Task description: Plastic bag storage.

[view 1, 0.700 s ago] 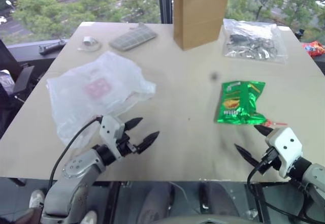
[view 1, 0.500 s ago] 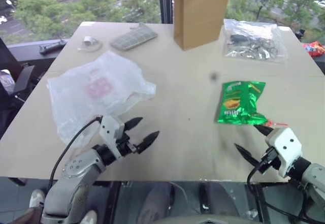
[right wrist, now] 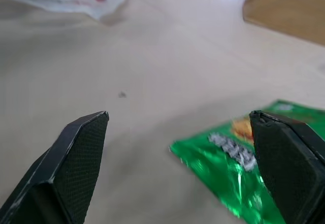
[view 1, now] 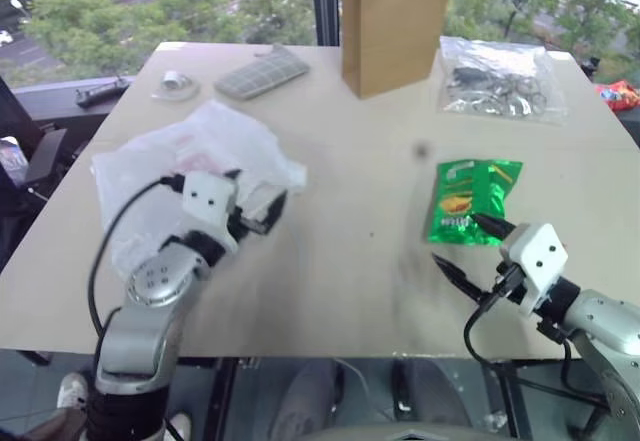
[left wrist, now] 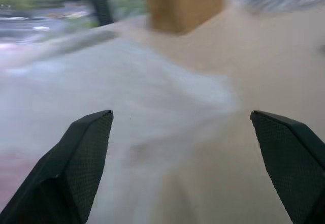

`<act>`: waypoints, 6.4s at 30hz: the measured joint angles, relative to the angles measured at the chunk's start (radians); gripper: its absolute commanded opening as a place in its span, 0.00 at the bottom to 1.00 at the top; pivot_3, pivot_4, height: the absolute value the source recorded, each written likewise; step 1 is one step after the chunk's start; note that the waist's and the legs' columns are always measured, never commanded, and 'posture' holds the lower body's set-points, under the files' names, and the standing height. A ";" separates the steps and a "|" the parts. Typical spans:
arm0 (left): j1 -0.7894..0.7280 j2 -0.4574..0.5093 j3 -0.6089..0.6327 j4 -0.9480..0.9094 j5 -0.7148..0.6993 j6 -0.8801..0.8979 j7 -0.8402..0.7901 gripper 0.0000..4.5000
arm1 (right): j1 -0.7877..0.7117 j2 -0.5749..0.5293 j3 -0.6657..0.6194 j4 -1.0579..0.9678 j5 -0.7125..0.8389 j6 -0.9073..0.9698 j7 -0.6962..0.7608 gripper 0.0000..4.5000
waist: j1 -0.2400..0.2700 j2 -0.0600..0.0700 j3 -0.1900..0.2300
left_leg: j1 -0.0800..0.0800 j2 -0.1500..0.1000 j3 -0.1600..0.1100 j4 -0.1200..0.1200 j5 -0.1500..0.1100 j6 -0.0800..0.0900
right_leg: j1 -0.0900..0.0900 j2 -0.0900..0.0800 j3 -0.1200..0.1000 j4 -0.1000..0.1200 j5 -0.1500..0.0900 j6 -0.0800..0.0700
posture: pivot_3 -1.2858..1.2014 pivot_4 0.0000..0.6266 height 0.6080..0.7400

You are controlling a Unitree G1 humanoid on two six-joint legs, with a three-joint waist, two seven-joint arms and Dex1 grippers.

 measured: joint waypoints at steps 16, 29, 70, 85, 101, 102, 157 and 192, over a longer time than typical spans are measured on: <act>-0.206 -0.006 -0.195 0.354 0.230 0.033 -0.008 1.00 | -0.134 -0.011 0.079 -0.006 0.015 0.044 -0.025 1.00 | 0.003 0.000 0.001 | -0.003 -0.001 -0.004 -0.002 -0.001 -0.001 | 0.000 -0.003 -0.005 -0.004 0.003 -0.004 | 0.52 0.24 1.00; -0.373 -0.089 -0.228 0.605 0.368 -0.014 0.148 1.00 | -0.105 -0.013 0.076 -0.037 0.015 0.062 -0.062 1.00 | -0.003 0.000 0.001 | -0.001 -0.001 -0.003 -0.002 0.000 0.001 | 0.000 -0.002 -0.004 -0.003 0.003 -0.004 | 0.52 0.24 1.00; -0.957 0.006 -0.145 0.582 -0.097 0.659 -0.319 0.01 | -0.166 -0.121 0.073 0.198 -0.180 0.158 -0.096 1.00 | -0.014 -0.005 0.004 | -0.002 -0.001 -0.002 0.000 0.003 -0.004 | -0.002 0.002 -0.001 0.002 0.003 -0.004 | 0.52 0.24 1.00; -1.029 -0.095 -0.150 0.677 -0.073 0.567 -0.217 0.00 | -0.309 -0.074 0.082 0.380 -0.210 0.193 -0.133 0.01 | -0.012 -0.004 0.005 | -0.003 -0.002 0.002 0.000 0.003 -0.004 | -0.006 0.003 0.004 0.005 0.003 -0.004 | 0.52 0.24 1.00; -1.197 -0.201 -0.096 1.016 -0.068 0.437 -0.114 0.00 | -0.419 -0.098 0.065 0.097 0.110 0.109 0.133 0.01 | -0.019 -0.005 0.005 | -0.003 -0.002 0.002 0.001 0.003 -0.003 | -0.006 0.003 0.004 0.005 0.003 -0.004 | 0.52 0.24 1.00; -1.219 -0.203 -0.094 1.063 -0.066 0.425 -0.118 0.00 | -0.459 -0.099 0.069 0.094 0.135 0.110 0.149 0.01 | -0.021 -0.005 0.005 | -0.003 -0.002 0.002 0.001 0.003 -0.003 | -0.006 0.003 0.003 0.005 0.003 -0.004 | 0.52 0.24 1.00; 0.056 0.069 0.156 0.011 0.310 -0.144 -0.263 0.83 | -0.305 -0.159 0.192 0.094 0.091 -0.025 0.229 0.00 | 0.000 -0.005 0.005 | -0.018 0.000 0.007 0.017 -0.001 0.003 | -0.022 -0.003 0.010 0.020 0.004 -0.005 | 0.52 0.24 1.00; -0.456 -0.078 0.284 0.110 -0.352 0.519 -0.293 0.01 | -0.145 -0.192 0.084 -0.023 0.148 0.027 0.166 0.00 | -0.003 -0.004 0.004 | -0.013 -0.001 0.001 0.017 -0.001 0.001 | -0.013 0.001 0.001 0.014 0.004 -0.005 | 0.52 0.24 1.00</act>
